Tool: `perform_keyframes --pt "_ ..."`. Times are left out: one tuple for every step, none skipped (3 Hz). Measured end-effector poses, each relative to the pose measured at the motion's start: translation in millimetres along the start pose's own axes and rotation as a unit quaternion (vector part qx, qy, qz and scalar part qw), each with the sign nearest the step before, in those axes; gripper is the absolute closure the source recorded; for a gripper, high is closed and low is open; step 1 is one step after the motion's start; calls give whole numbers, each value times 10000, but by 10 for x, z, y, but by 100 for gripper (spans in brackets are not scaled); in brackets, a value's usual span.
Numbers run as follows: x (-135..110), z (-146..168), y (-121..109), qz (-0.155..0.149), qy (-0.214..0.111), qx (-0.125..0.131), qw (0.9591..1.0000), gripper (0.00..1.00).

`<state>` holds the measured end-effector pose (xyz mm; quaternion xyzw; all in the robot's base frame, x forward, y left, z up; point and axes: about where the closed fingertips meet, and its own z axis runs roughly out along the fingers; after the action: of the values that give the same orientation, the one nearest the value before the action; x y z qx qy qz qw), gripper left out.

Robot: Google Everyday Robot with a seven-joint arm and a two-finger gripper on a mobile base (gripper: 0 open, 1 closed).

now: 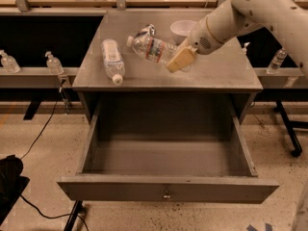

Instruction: Place water bottle into top drawer

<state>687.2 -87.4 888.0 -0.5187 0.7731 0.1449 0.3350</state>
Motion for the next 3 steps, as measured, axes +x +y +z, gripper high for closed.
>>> perform_keyframes --pt "291 -286 397 -457 667 -170 9966 100" --pt "270 -292 377 -460 638 -152 9968 100" --pt "420 -162 464 -379 571 -214 9974 100"
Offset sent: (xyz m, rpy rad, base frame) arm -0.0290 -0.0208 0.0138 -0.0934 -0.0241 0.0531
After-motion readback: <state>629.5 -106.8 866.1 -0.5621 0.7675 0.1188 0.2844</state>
